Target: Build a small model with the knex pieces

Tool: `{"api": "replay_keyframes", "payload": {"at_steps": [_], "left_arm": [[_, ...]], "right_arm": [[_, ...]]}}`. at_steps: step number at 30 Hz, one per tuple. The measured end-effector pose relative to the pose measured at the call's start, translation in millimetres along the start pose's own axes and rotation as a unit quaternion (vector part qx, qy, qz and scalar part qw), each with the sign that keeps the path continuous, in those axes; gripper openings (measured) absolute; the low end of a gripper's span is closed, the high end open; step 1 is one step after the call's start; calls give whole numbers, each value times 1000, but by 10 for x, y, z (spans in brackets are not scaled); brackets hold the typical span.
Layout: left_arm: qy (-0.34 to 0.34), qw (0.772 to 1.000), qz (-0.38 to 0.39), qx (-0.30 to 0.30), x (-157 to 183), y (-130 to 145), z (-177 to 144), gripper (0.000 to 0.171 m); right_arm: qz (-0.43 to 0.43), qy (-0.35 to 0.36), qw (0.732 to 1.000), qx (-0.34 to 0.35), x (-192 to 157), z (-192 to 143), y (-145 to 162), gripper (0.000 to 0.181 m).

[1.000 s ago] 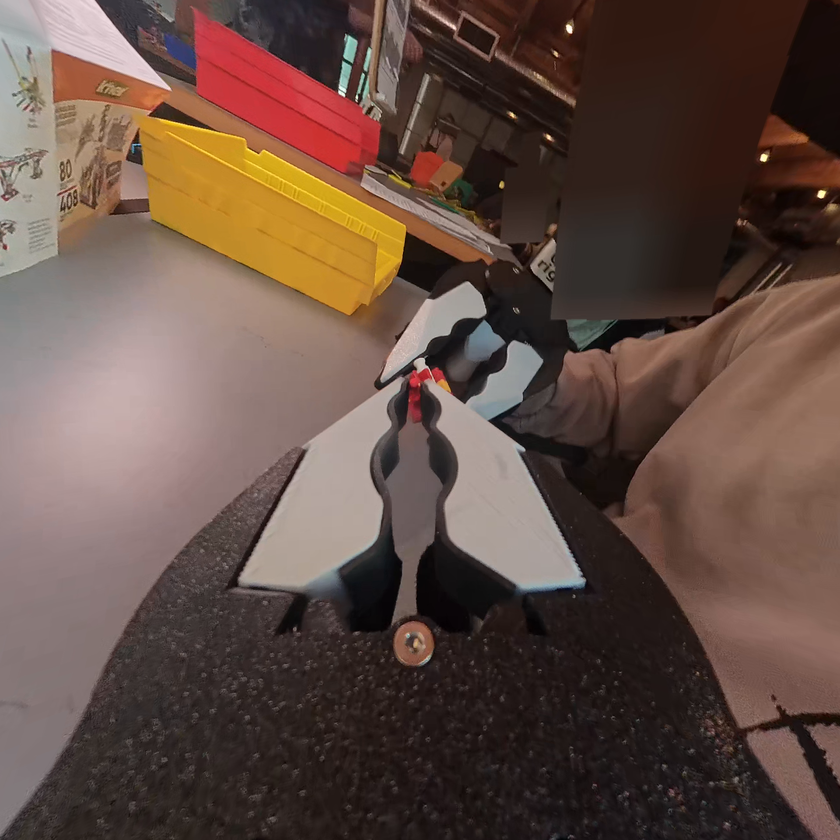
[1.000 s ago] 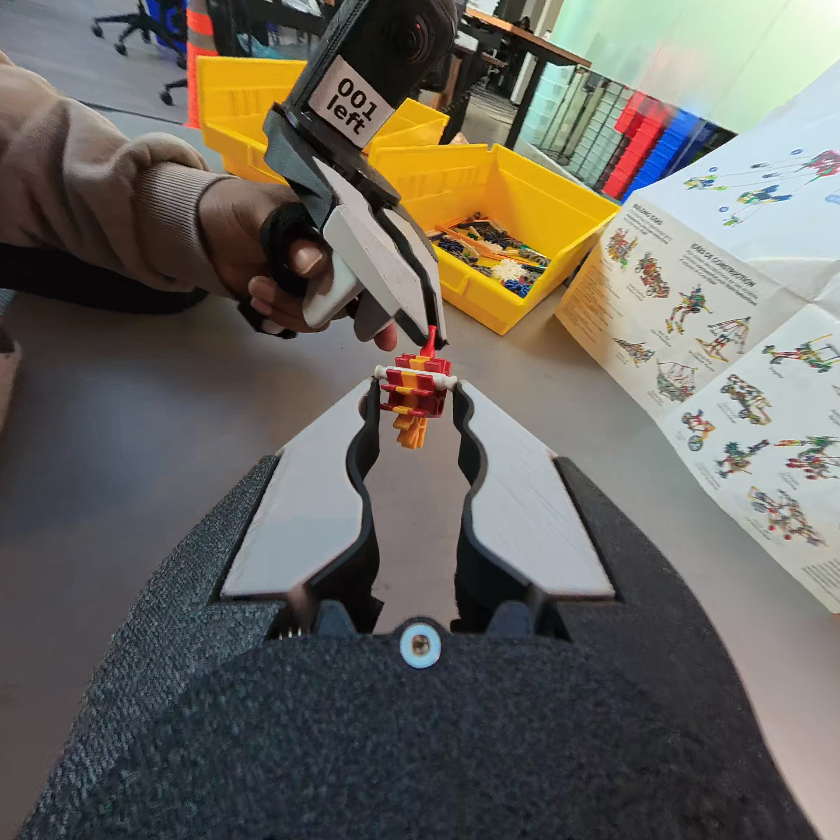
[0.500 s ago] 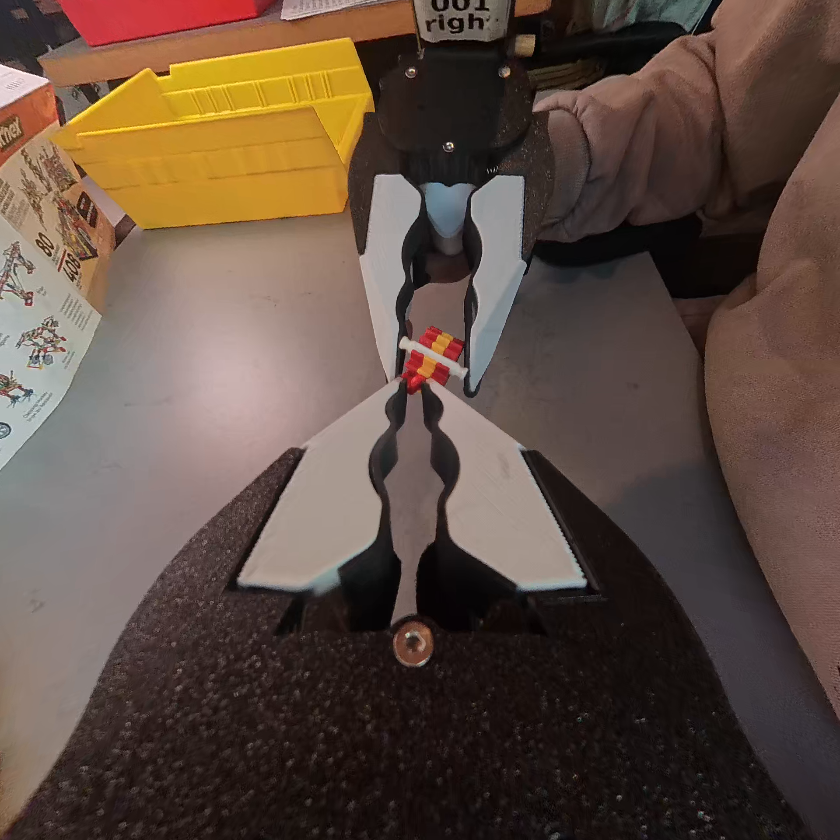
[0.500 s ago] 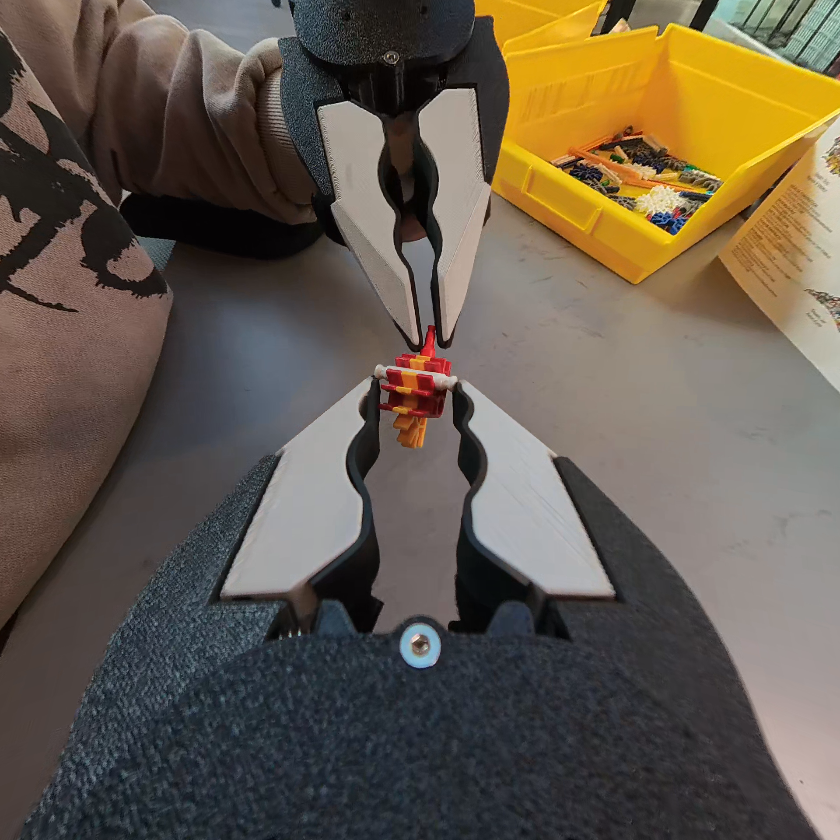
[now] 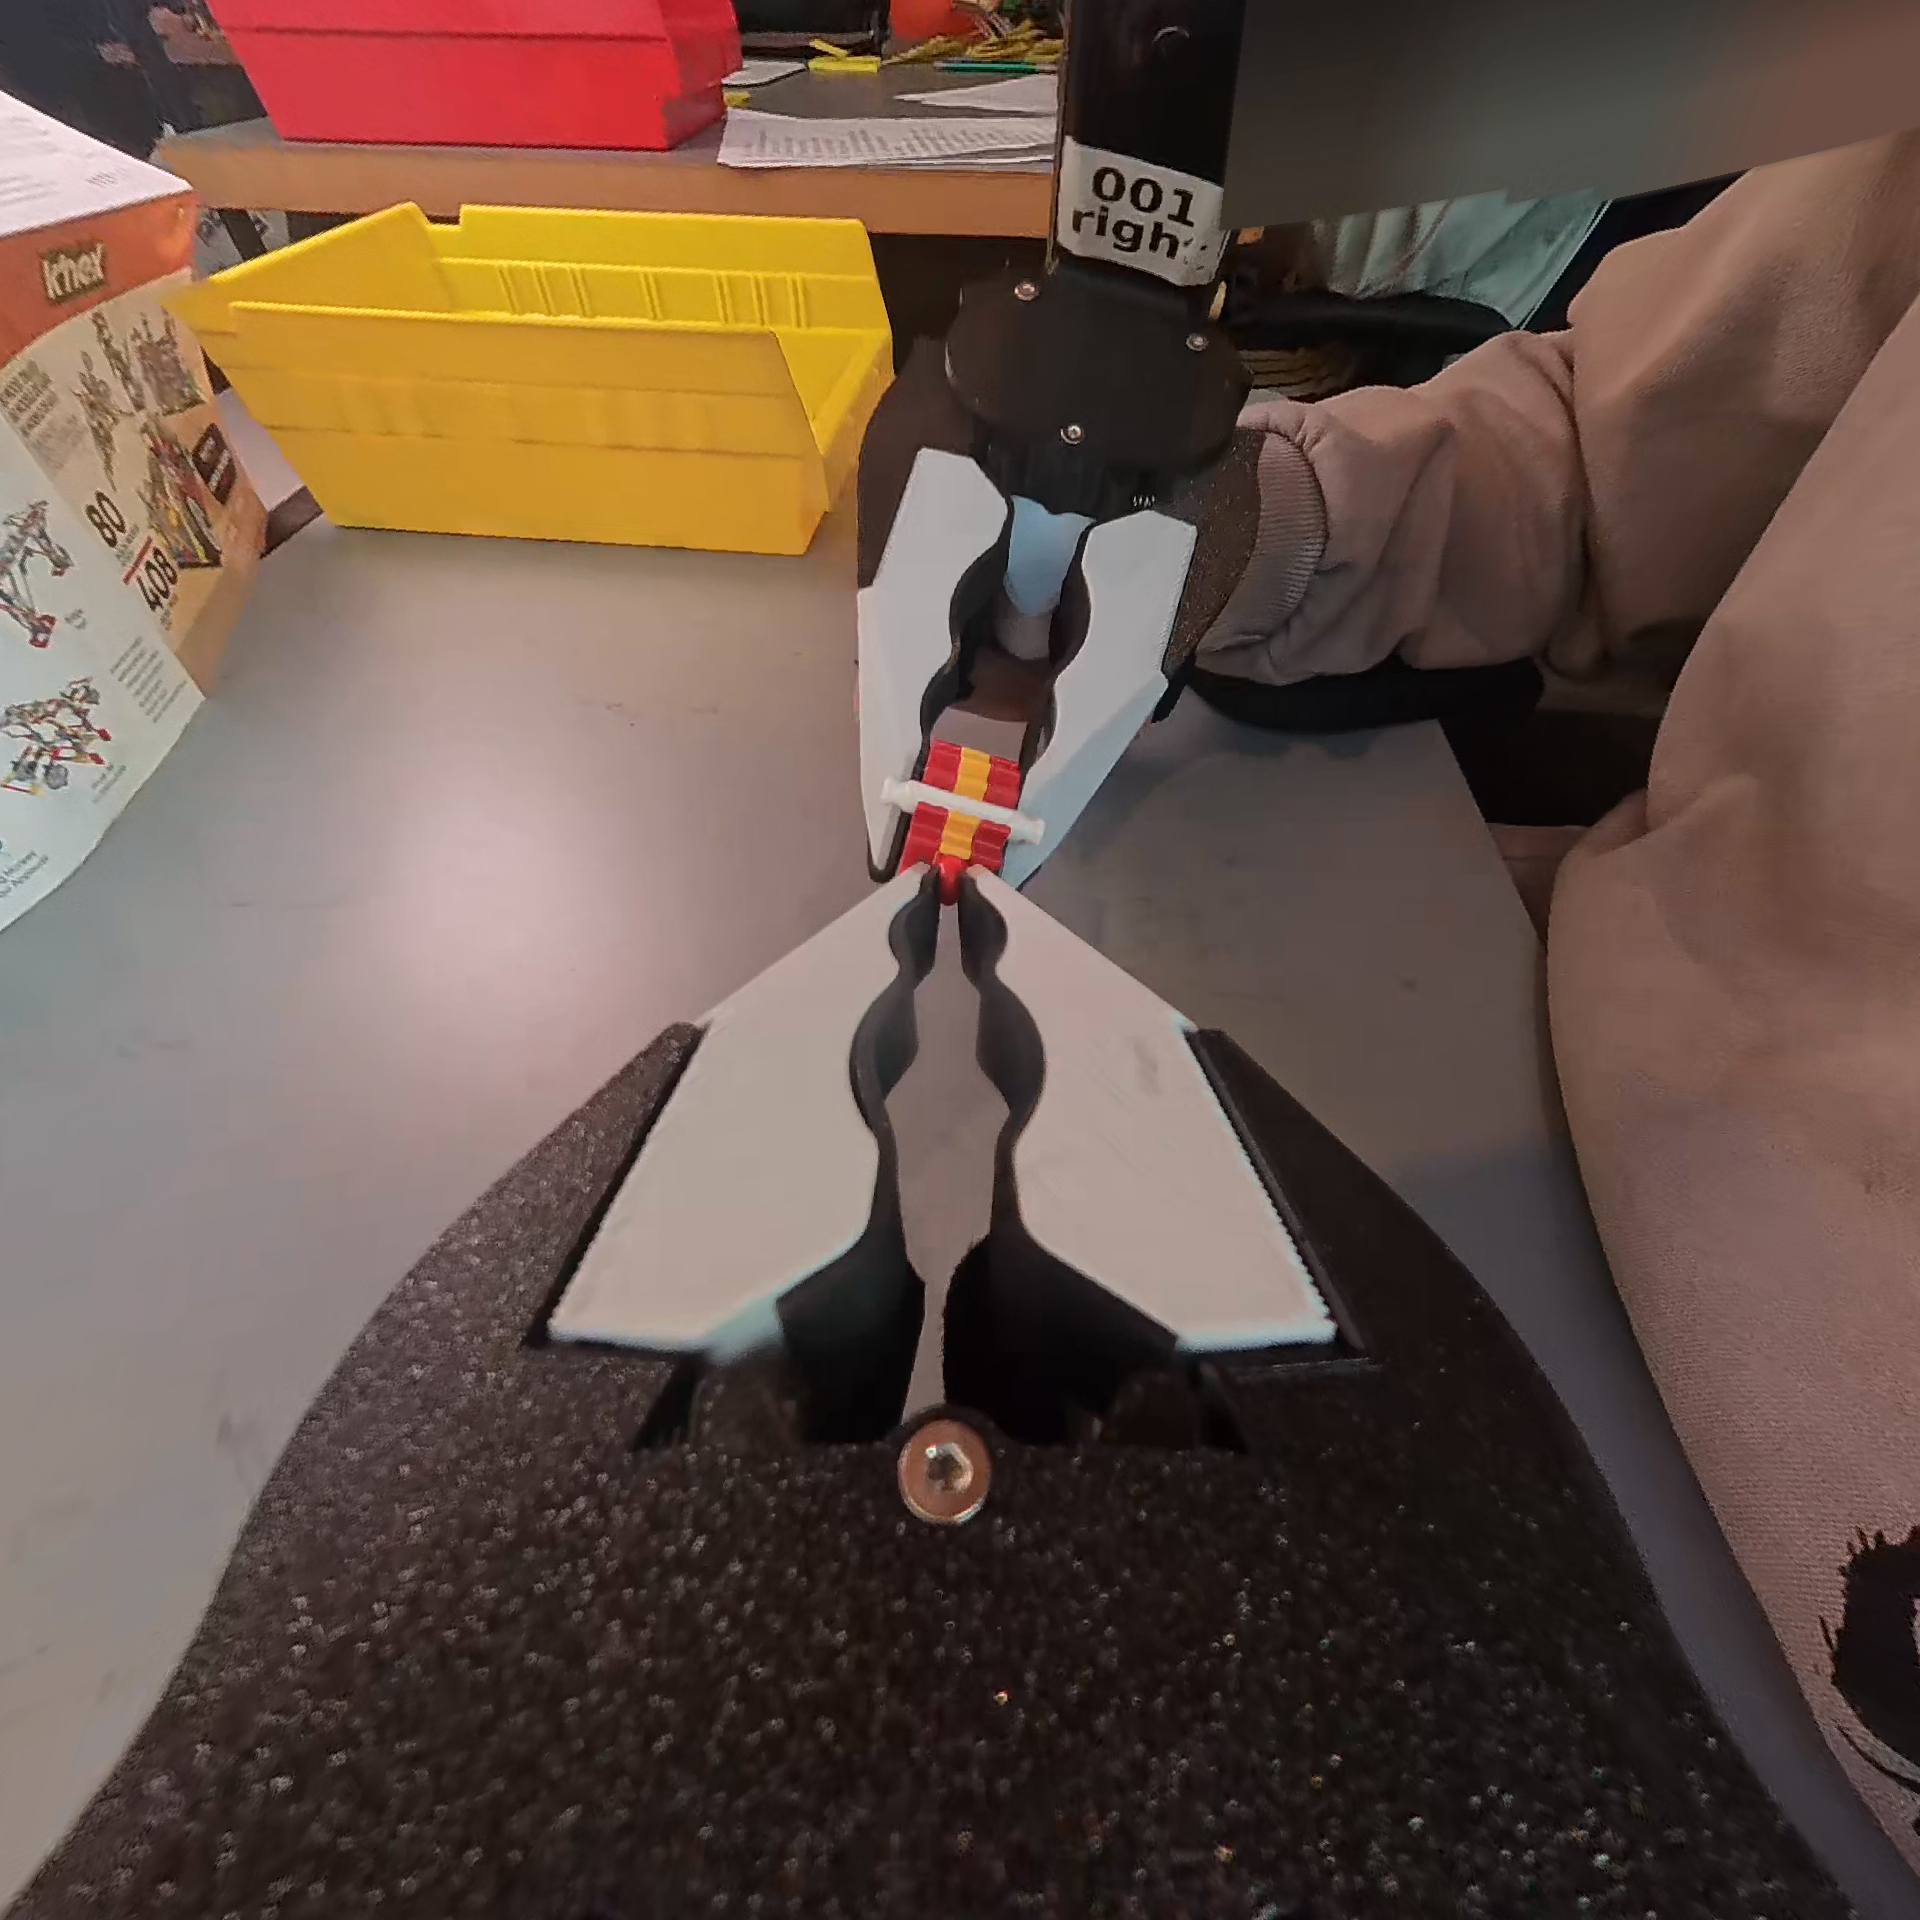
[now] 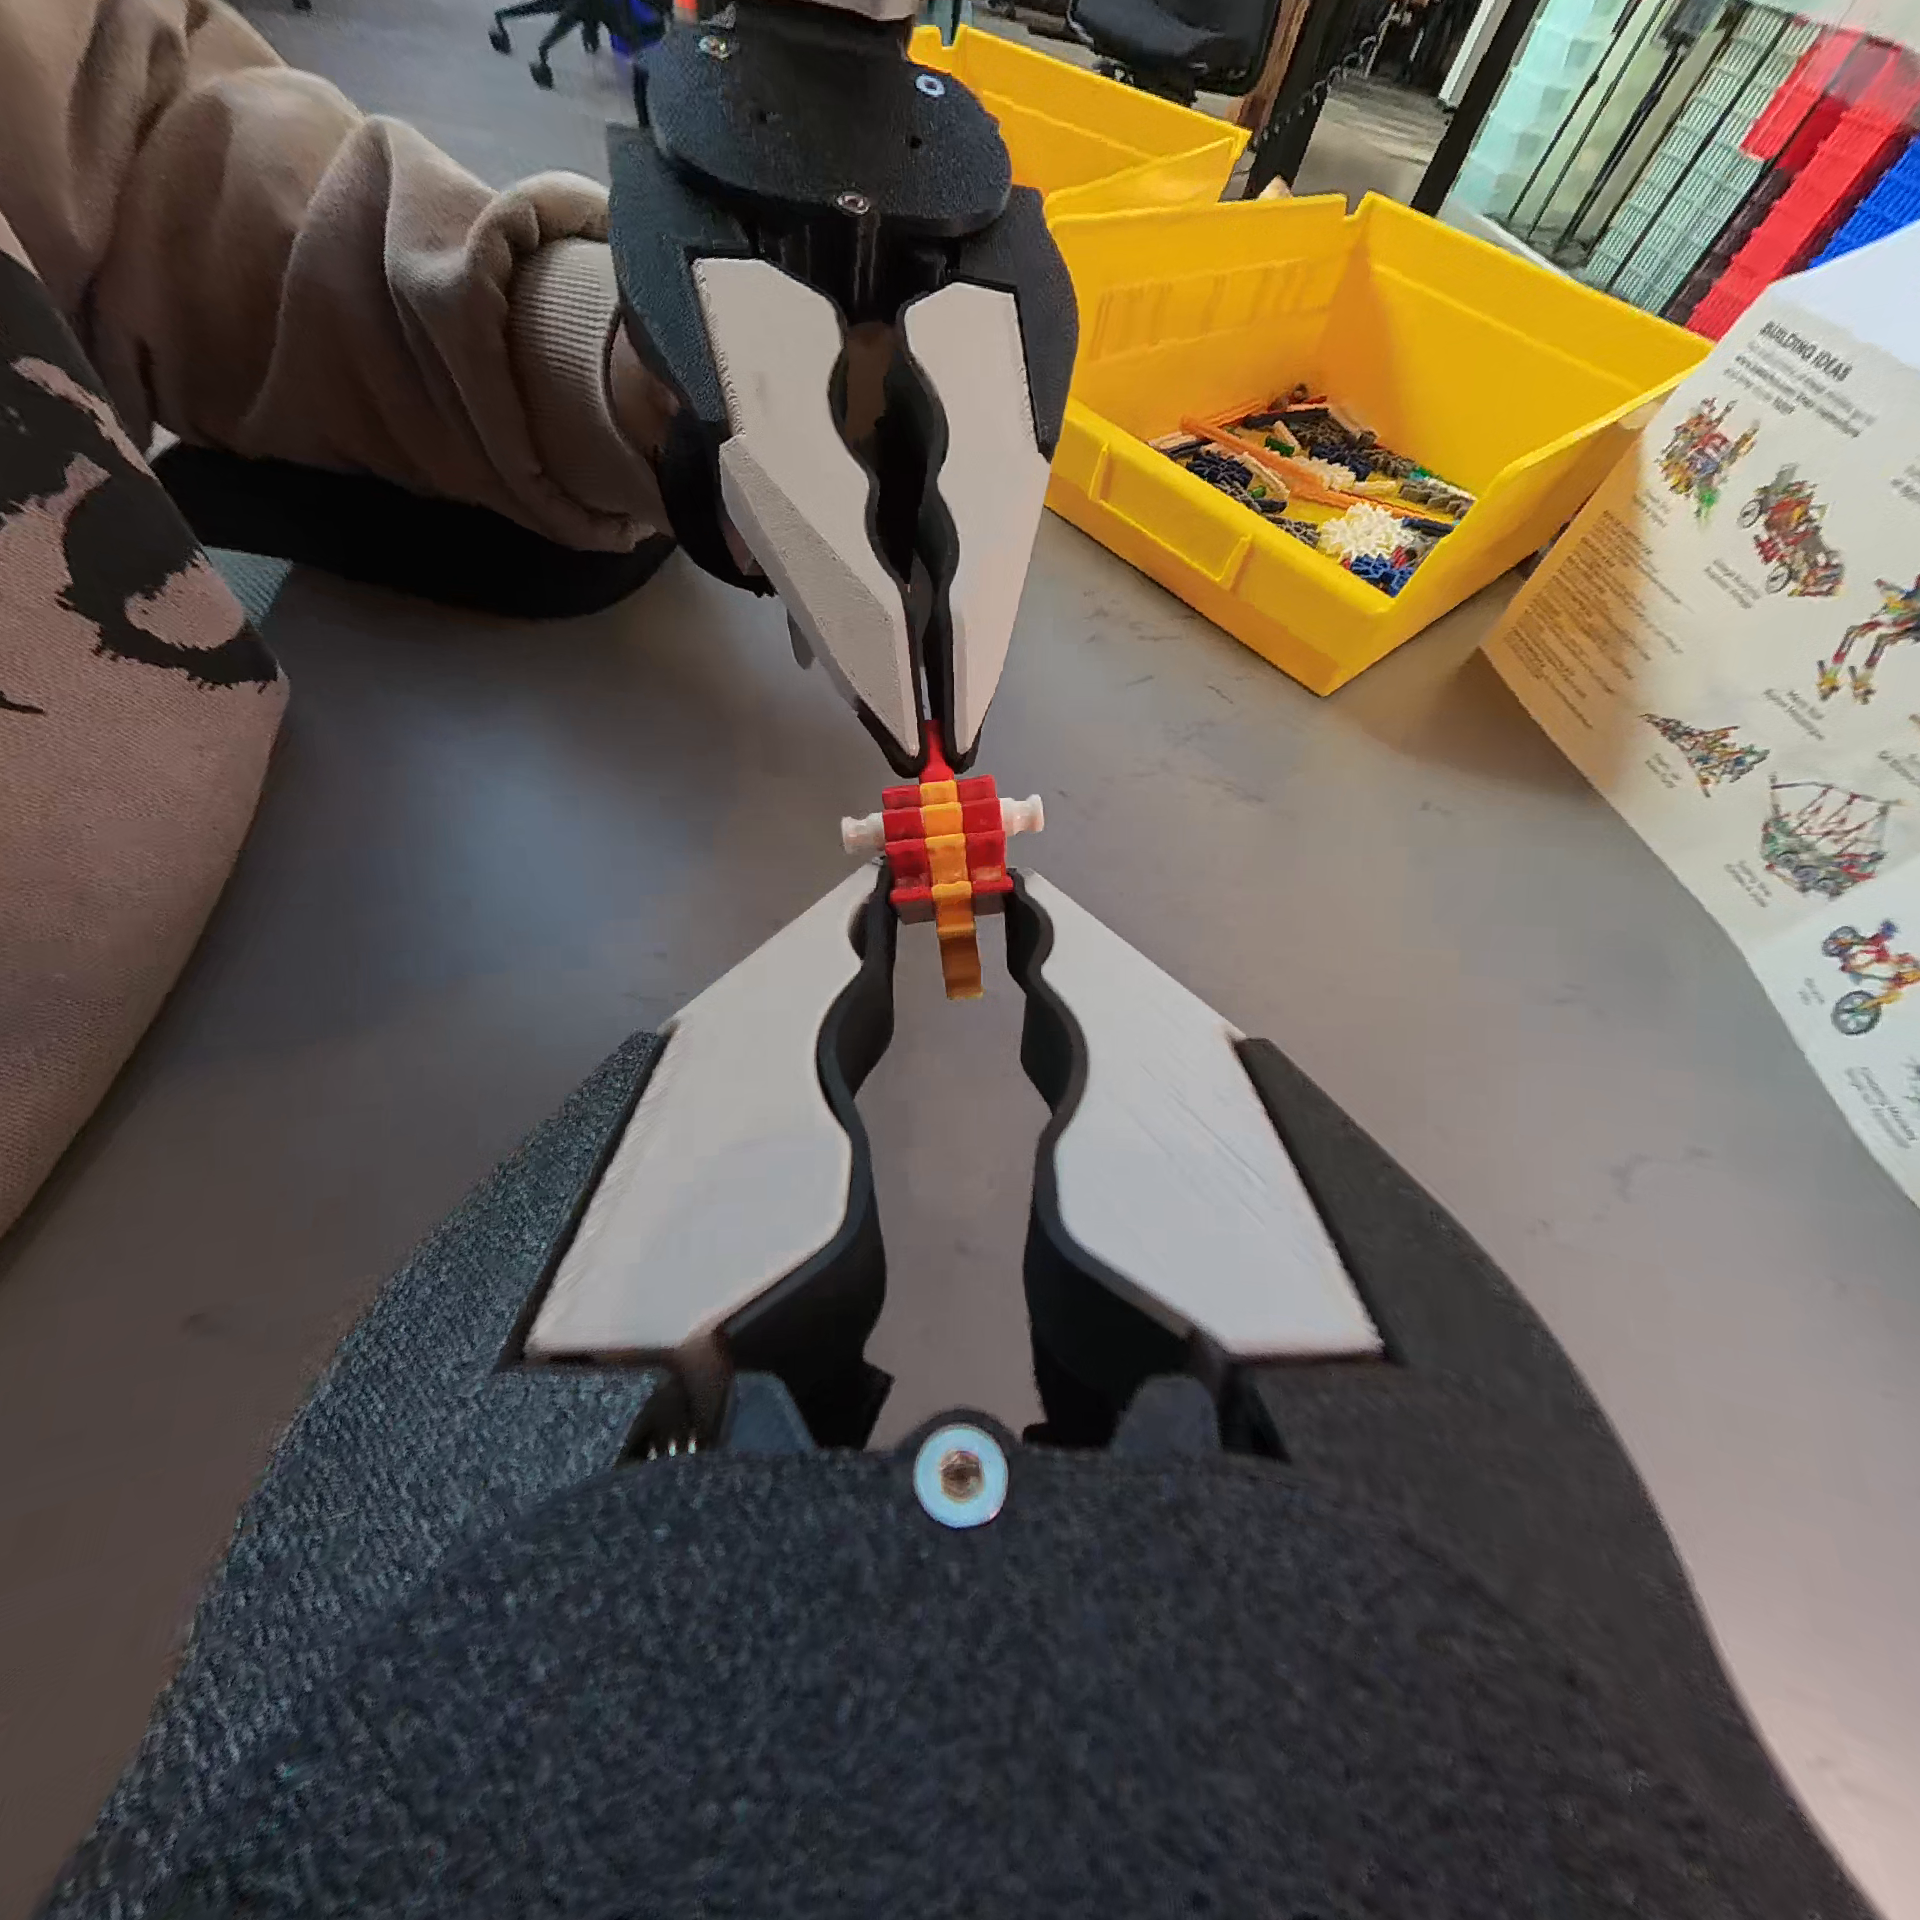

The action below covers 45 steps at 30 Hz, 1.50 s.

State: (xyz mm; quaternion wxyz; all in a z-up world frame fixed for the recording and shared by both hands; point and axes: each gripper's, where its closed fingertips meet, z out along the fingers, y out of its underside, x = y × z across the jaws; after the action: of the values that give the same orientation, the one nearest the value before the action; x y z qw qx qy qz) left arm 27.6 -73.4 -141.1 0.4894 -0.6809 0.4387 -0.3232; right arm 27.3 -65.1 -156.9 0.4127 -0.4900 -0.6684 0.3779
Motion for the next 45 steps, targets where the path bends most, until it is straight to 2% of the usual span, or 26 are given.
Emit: {"api": "replay_keyframes", "payload": {"at_steps": [3, 6, 11, 13, 17, 22, 27, 33, 38, 40, 42, 45], "left_arm": [[15, 1000, 5, -14, 55, 52, 11, 3], [1, 999, 38, -28, 71, 92, 32, 3], [-2, 999, 36, -35, 63, 124, 34, 3], [-23, 999, 34, -36, 3, 123, 36, 3], [-110, 993, 31, -16, -198, 46, 55, 3], [-209, 977, 47, -20, -474, -34, 97, 4], [-293, 949, 104, -59, -708, -29, 153, 5], [-360, 906, 190, -115, -850, 14, 134, 2], [-339, 922, 165, -85, -806, -52, 153, 2], [-305, 944, 119, -44, -769, -108, 146, 2], [-259, 965, 35, 6, -778, -177, 62, 2], [-196, 975, -64, 83, -816, -239, -163, 2]], "right_arm": [[-46, 3, 999, -18, -49, 3, 33, 17], [-33, -11, 999, -30, -82, 6, 70, 17], [-17, -16, 999, -35, -94, 25, 90, 16], [5, -6, 999, -34, -50, 38, 95, 16], [110, 24, 994, 0, 160, 40, 63, 16], [190, 76, 978, 28, 445, 38, 56, 17], [273, 125, 953, 40, 673, 45, 123, 17], [349, 123, 928, 53, 807, 157, 163, 16], [332, 117, 934, 62, 791, 102, 125, 16], [330, 102, 935, 75, 762, 69, 101, 16], [315, 67, 943, 90, 721, -9, 59, 16], [298, -4, 947, 124, 614, -139, -44, 16]]}}
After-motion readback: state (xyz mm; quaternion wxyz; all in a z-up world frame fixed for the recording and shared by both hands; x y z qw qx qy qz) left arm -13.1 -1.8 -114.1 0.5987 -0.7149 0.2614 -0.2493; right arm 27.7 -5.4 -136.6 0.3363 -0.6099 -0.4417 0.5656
